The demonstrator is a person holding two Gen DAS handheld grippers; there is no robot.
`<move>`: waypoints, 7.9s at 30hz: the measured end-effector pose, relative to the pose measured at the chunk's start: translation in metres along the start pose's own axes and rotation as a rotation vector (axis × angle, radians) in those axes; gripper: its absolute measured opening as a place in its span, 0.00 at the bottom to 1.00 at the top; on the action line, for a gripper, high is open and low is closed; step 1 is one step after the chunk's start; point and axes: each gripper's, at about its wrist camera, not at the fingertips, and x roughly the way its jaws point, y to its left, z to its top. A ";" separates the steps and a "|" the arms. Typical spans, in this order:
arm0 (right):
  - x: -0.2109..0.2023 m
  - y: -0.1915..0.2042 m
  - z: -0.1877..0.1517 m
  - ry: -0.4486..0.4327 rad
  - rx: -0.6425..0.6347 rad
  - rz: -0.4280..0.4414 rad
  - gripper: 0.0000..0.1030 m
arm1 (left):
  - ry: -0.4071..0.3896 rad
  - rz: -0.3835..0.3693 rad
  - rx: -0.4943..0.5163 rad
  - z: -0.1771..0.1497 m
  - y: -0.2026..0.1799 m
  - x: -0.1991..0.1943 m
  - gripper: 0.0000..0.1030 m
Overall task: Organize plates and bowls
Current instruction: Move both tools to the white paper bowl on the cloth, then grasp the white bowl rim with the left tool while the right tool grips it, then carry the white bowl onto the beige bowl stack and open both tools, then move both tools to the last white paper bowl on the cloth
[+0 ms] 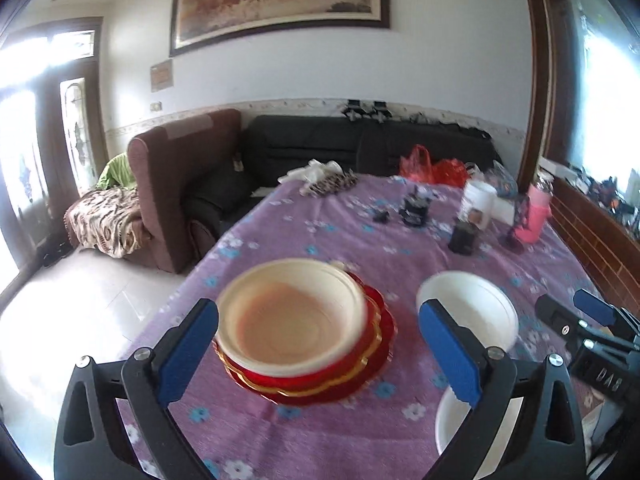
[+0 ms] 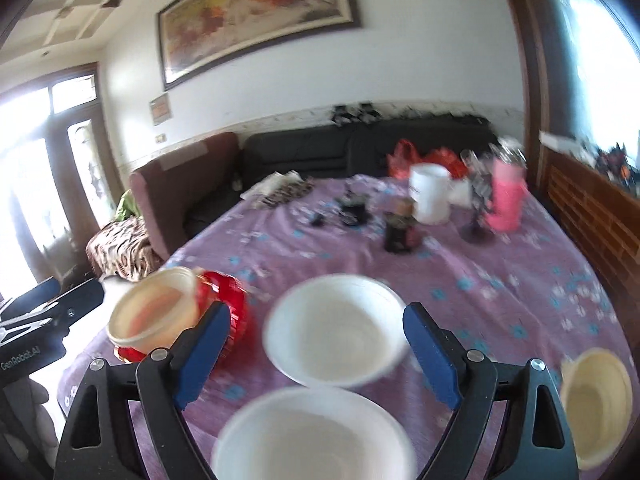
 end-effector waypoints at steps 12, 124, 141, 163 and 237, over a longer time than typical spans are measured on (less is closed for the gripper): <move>0.009 -0.089 -0.040 0.130 0.175 -0.044 0.88 | 0.091 -0.066 0.073 -0.021 -0.044 0.010 0.97; 0.152 0.188 0.020 0.322 -0.288 0.147 0.33 | 0.293 -0.030 -0.222 0.007 0.121 0.127 0.49; 0.108 0.161 0.031 0.141 -0.208 0.144 0.74 | 0.106 -0.023 -0.251 0.010 0.120 0.061 0.72; 0.052 0.042 0.007 0.026 -0.201 -0.258 0.89 | -0.076 -0.058 -0.116 -0.008 0.014 0.006 1.00; 0.106 -0.135 -0.008 0.367 0.207 -0.056 0.09 | 0.220 -0.291 -0.036 -0.030 -0.099 0.068 1.00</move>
